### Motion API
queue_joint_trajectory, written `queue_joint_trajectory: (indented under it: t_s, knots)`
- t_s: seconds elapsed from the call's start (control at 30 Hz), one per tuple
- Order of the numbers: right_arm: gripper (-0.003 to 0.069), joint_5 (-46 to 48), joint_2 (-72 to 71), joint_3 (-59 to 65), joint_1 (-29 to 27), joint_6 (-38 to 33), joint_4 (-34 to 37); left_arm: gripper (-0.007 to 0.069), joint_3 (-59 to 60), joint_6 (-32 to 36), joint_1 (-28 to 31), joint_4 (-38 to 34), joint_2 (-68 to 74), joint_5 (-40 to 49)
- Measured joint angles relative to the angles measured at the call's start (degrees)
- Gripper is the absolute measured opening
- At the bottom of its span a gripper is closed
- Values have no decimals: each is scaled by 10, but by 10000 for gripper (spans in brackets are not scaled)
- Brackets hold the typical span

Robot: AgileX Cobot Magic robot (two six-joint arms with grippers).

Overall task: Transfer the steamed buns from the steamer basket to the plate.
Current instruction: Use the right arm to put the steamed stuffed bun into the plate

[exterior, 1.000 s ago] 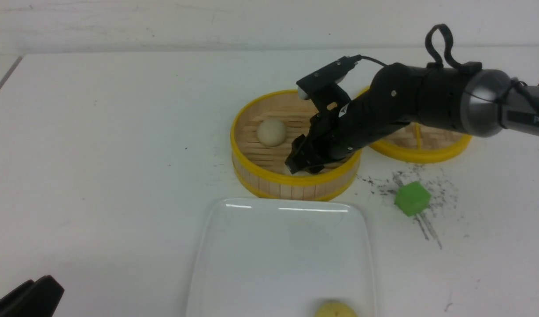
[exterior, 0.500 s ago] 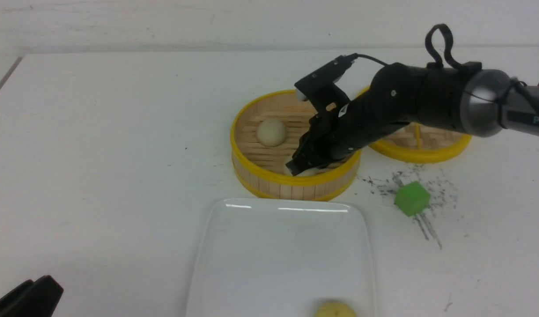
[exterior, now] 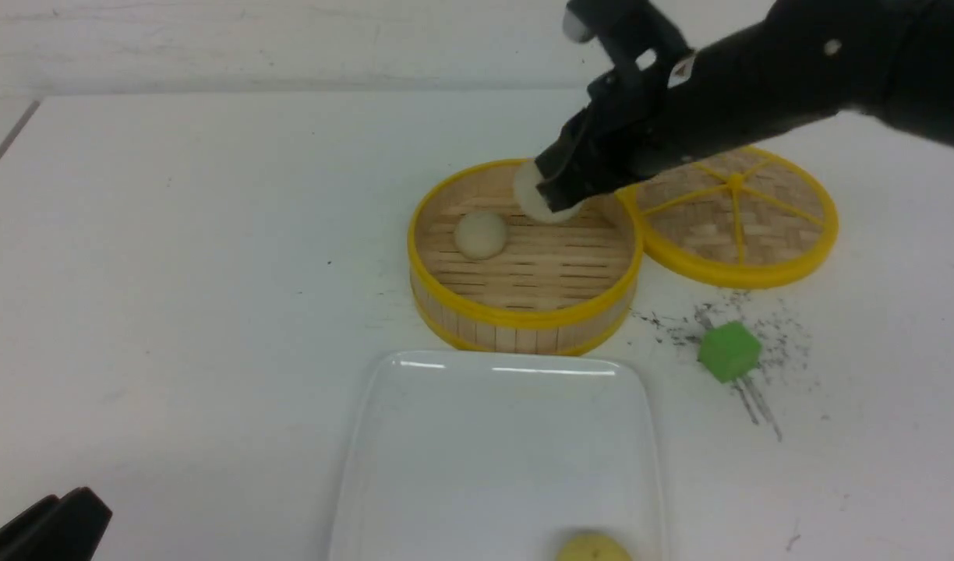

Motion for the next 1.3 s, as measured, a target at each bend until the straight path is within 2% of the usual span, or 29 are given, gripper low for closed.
queue_joint_trajectory:
  t_s: [0.37,0.57,0.7,0.93,1.17,1.3]
  knots:
    - [12,215,-111,3,0,45,-19,239,0,0,0,0,0,-13]
    - [15,256,-158,66,0,58,-12,239,0,0,0,0,0,-15]
    - [15,233,-163,133,0,54,11,239,0,0,0,0,0,-15]
    - [16,66,-145,304,0,-42,116,239,0,0,0,0,0,-16]
    - [16,5,-82,339,0,-172,228,239,0,0,0,0,0,-16]
    - [17,-10,-47,339,0,-217,279,239,0,0,0,0,0,-16]
